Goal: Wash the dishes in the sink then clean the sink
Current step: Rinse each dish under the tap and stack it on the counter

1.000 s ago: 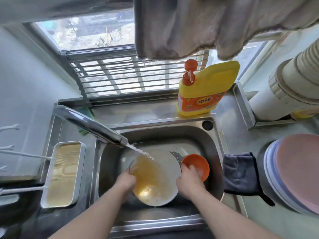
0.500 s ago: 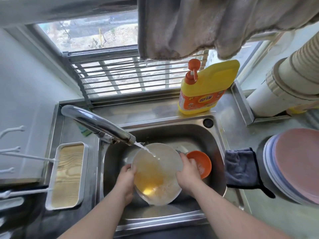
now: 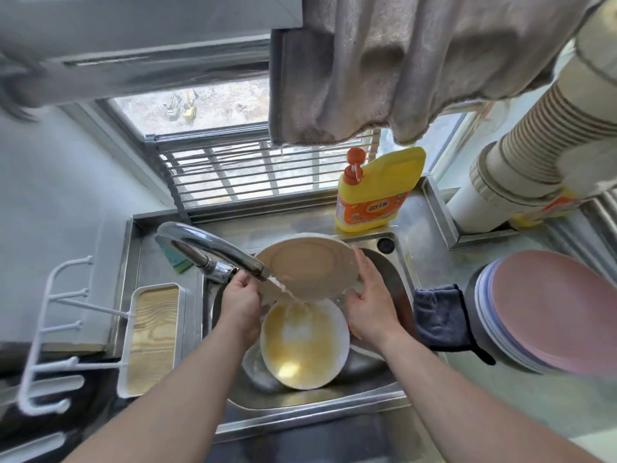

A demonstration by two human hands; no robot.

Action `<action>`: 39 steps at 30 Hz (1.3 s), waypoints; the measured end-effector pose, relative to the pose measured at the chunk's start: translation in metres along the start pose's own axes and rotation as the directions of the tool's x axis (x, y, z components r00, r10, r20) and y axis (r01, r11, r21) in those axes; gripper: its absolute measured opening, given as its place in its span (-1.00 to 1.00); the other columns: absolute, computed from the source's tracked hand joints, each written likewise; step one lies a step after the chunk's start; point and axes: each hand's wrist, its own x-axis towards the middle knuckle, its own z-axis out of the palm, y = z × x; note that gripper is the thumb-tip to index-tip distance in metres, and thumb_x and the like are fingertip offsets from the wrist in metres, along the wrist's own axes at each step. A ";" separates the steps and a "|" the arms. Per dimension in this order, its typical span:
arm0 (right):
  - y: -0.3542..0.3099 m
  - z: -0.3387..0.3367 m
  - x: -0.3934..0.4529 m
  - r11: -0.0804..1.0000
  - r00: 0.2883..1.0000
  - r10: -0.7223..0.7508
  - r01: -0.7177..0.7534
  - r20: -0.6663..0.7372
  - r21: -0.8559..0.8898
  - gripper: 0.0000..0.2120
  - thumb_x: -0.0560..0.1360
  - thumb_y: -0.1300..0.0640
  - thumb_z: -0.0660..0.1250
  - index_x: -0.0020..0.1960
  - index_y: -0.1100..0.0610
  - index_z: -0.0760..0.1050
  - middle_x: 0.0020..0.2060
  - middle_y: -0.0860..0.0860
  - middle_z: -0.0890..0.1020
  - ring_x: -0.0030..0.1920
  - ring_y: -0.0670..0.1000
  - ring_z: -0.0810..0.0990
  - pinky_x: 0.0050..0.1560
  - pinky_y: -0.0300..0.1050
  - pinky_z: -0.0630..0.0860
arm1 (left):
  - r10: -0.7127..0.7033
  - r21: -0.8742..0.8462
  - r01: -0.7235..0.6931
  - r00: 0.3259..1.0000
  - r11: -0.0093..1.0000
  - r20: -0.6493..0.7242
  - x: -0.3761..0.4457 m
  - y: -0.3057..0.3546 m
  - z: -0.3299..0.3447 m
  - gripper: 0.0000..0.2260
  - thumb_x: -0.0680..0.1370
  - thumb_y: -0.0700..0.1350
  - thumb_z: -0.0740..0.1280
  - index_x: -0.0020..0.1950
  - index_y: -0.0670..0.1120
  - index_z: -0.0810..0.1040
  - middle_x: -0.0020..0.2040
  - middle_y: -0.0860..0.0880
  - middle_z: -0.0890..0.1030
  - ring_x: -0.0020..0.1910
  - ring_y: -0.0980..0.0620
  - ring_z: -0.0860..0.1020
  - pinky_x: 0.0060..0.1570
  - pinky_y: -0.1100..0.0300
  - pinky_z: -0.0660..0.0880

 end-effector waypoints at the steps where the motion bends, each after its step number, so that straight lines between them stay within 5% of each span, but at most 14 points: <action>1: -0.005 -0.004 -0.002 1.000 1.000 -0.013 0.013 -0.018 0.011 -0.22 0.59 0.20 0.37 0.59 -0.36 0.12 0.55 -0.26 0.31 0.53 -0.14 0.32 0.54 0.00 0.32 | 0.001 0.001 -0.001 1.000 1.000 0.007 -0.002 0.004 0.001 -0.73 0.72 -0.27 0.23 -0.01 -0.06 0.68 -0.14 -0.14 0.71 -0.10 -0.17 0.64 -0.15 -0.01 0.67; 6: -0.014 -0.011 -0.015 0.999 0.996 0.044 -0.042 -0.072 0.026 -0.27 0.58 0.23 0.31 0.56 -0.36 0.20 0.48 -0.27 0.39 0.48 -0.16 0.35 0.52 -0.06 0.30 | -0.055 0.005 0.055 0.998 0.999 0.043 -0.009 0.001 -0.006 -0.85 0.70 -0.23 0.31 0.24 -0.08 0.59 0.12 -0.20 0.72 0.08 -0.20 0.70 0.16 -0.19 0.64; 12: 0.002 -0.012 -0.027 0.961 0.958 0.278 -0.278 -0.068 0.019 -0.37 0.54 0.13 0.35 0.55 -0.22 0.29 0.42 -0.14 0.48 0.38 0.00 0.45 0.47 0.09 0.39 | -0.197 0.178 0.180 0.976 0.968 0.088 -0.009 -0.035 -0.012 -0.64 0.57 -0.32 0.44 0.33 -0.08 0.54 0.17 -0.15 0.71 0.14 -0.19 0.70 0.07 -0.10 0.67; 16: 0.018 -0.011 -0.039 0.907 0.908 0.420 -0.419 -0.009 0.024 -0.57 0.57 0.25 0.26 0.23 -0.26 0.43 0.04 -0.15 0.59 0.13 0.05 0.54 0.26 0.08 0.56 | -0.282 0.289 0.249 0.956 0.924 0.081 -0.020 -0.049 -0.017 -0.58 0.55 -0.40 0.35 0.35 -0.06 0.54 0.22 -0.15 0.67 0.12 -0.20 0.69 0.03 -0.09 0.69; 23: 0.029 0.010 -0.055 0.854 0.853 0.521 -0.520 -0.043 0.025 -0.64 0.54 0.31 0.25 -0.16 -0.14 0.58 -0.12 -0.15 0.70 -0.01 0.04 0.63 0.10 0.01 0.60 | -0.269 0.257 0.244 0.961 0.935 0.066 -0.045 -0.023 -0.045 -0.74 0.63 -0.31 0.32 0.25 -0.05 0.59 0.12 -0.17 0.71 -0.01 -0.16 0.69 -0.21 0.07 0.62; 28: 0.015 0.045 -0.049 0.847 0.852 0.520 -0.524 0.065 0.091 -0.71 0.53 0.25 0.34 0.08 -0.13 0.57 -0.08 -0.20 0.67 0.05 -0.01 0.62 0.12 0.00 0.61 | -0.186 0.221 0.170 0.981 0.960 0.054 -0.051 0.007 -0.073 -0.71 0.61 -0.36 0.30 0.23 -0.06 0.62 0.14 -0.21 0.69 0.01 -0.18 0.65 -0.08 0.00 0.58; 35: -0.009 0.074 -0.030 0.853 0.870 0.467 -0.491 0.159 0.179 -0.69 0.48 0.16 0.43 0.16 -0.13 0.58 0.01 -0.15 0.71 0.06 -0.02 0.66 0.12 0.04 0.65 | -0.143 0.124 0.148 0.989 0.981 -0.047 -0.049 0.019 -0.104 -0.73 0.63 -0.34 0.28 0.23 -0.04 0.57 -0.01 -0.17 0.71 -0.23 -0.08 0.62 -0.27 0.09 0.52; 39: -0.028 0.058 -0.027 0.890 0.908 0.410 -0.418 0.084 0.181 -0.68 0.55 0.17 0.35 0.27 -0.07 0.54 0.17 -0.15 0.62 0.19 -0.08 0.57 0.15 -0.10 0.52 | -0.151 0.073 0.154 0.988 0.985 -0.041 -0.054 0.013 -0.100 -0.72 0.63 -0.36 0.27 0.25 -0.05 0.53 0.07 -0.21 0.68 -0.07 -0.10 0.64 -0.15 0.09 0.55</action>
